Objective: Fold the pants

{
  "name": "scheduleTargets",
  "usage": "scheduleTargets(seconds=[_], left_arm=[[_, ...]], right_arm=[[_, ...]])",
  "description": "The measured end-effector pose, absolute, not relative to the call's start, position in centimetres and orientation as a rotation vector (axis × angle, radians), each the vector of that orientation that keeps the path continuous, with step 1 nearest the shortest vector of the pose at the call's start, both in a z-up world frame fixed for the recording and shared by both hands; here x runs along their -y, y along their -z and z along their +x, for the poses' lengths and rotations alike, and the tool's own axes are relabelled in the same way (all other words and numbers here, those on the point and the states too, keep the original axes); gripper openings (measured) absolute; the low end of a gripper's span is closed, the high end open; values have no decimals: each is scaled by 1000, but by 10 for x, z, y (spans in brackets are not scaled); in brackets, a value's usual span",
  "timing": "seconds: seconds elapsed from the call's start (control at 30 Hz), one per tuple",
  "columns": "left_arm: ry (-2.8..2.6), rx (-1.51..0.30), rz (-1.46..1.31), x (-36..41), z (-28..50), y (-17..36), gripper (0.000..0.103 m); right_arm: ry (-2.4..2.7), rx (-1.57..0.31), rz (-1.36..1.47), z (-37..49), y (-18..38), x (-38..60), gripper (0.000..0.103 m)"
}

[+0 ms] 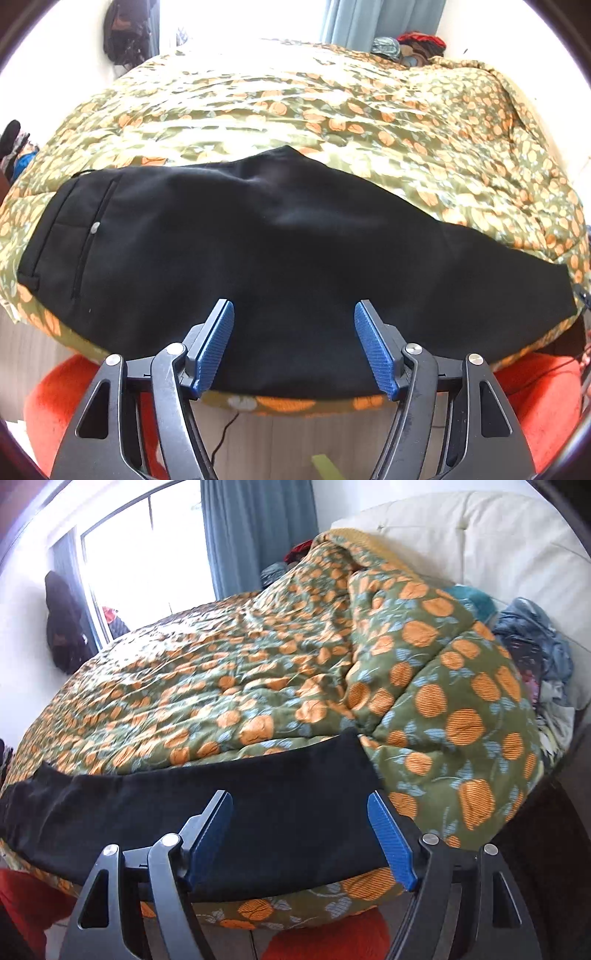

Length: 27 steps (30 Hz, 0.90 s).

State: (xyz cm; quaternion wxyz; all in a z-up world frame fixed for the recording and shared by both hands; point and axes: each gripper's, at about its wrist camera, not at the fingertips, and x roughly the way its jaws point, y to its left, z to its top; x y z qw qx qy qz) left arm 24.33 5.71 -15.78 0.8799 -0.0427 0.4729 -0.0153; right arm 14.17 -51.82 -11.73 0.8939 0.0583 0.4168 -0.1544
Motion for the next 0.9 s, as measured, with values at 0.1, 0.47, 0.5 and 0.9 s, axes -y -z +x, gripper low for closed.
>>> scheduleTargets(seconds=[0.1,0.47,0.5,0.9], left_arm=[[-16,-1088,41,-57,256,199,64],[26,-1002,60,-51,239,212,84],[24,-1000,65,-49,238,214,84],[31,-1006,59,-49,242,219,91]], right_arm=[[290,-1010,227,161,146,534,75],[290,-1169,328,168,184,551,77],[291,-1177,315,170,184,549,80],[261,-1165,333,173,184,550,87]])
